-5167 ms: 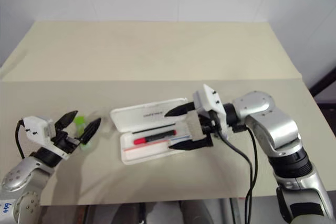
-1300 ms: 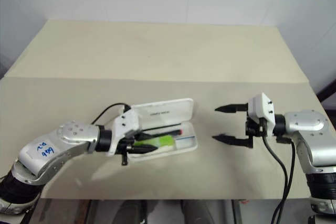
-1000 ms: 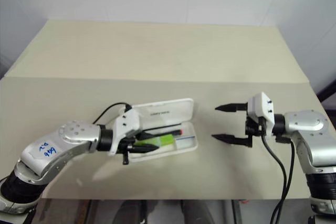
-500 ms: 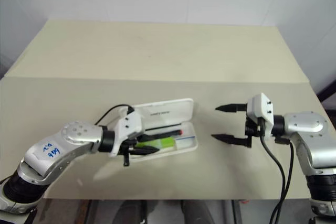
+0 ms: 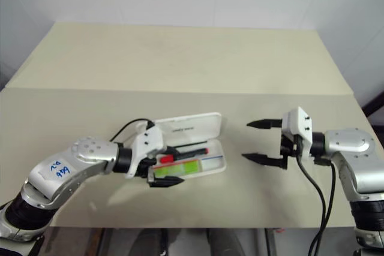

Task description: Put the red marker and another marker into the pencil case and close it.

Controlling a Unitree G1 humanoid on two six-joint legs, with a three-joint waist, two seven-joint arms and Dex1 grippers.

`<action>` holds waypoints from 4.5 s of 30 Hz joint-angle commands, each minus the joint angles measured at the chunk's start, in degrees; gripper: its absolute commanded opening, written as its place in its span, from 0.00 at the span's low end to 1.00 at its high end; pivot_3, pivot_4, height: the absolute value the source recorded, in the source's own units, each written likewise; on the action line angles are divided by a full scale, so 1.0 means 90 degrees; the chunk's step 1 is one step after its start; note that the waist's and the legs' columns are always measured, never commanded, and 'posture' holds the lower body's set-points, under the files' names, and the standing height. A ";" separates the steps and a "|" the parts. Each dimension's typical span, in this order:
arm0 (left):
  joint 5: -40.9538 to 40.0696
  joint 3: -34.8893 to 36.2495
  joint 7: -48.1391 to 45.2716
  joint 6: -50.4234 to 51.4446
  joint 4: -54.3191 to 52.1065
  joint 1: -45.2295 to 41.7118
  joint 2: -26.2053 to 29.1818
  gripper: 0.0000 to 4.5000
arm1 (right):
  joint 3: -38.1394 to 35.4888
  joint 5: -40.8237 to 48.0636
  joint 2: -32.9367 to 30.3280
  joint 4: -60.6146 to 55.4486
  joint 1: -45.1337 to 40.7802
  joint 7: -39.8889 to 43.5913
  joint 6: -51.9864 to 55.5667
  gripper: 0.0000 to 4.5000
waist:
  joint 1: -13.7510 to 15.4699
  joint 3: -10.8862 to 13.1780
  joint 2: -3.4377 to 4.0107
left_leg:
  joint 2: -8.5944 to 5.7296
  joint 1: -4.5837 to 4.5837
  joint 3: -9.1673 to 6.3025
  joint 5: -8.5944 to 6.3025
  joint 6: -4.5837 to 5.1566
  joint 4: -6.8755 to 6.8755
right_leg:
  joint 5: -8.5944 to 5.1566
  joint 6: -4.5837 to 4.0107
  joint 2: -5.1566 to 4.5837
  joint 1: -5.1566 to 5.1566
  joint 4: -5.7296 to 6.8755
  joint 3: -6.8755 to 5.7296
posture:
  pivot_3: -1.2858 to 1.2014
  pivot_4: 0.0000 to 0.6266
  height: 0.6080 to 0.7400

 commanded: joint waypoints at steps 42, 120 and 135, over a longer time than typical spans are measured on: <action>-0.1549 0.3659 -0.2390 -0.3763 0.1016 0.1670 0.0175 1.00 | 0.0374 -0.0889 0.0071 0.1031 -0.0063 -0.0526 0.0349 0.08 | -0.0031 -0.0001 0.0004 | 0.0007 0.0007 0.0011 -0.0005 0.0012 -0.0001 | 0.0000 -0.0006 0.0000 -0.0001 0.0001 0.0002 | 0.52 0.24 1.00; -0.0369 0.3099 -0.2083 -0.4961 0.3668 -0.0166 -0.0133 0.57 | 0.0595 0.0742 0.0983 -0.0267 -0.1043 0.0650 0.0429 1.00 | -0.0016 0.0002 0.0008 | 0.0009 -0.0007 0.0008 -0.0009 0.0014 -0.0001 | -0.0002 -0.0009 0.0003 -0.0012 0.0002 -0.0007 | 0.52 0.24 1.00; 0.0758 0.2474 -0.2796 -0.6270 0.6576 -0.1634 -0.0411 0.01 | 0.0058 0.0702 0.0736 0.0811 -0.1291 0.1170 0.0016 1.00 | -0.0017 0.0003 0.0010 | 0.0009 -0.0010 0.0012 -0.0010 0.0014 0.0001 | -0.0002 -0.0006 0.0005 -0.0015 0.0006 -0.0007 | 0.52 0.24 1.00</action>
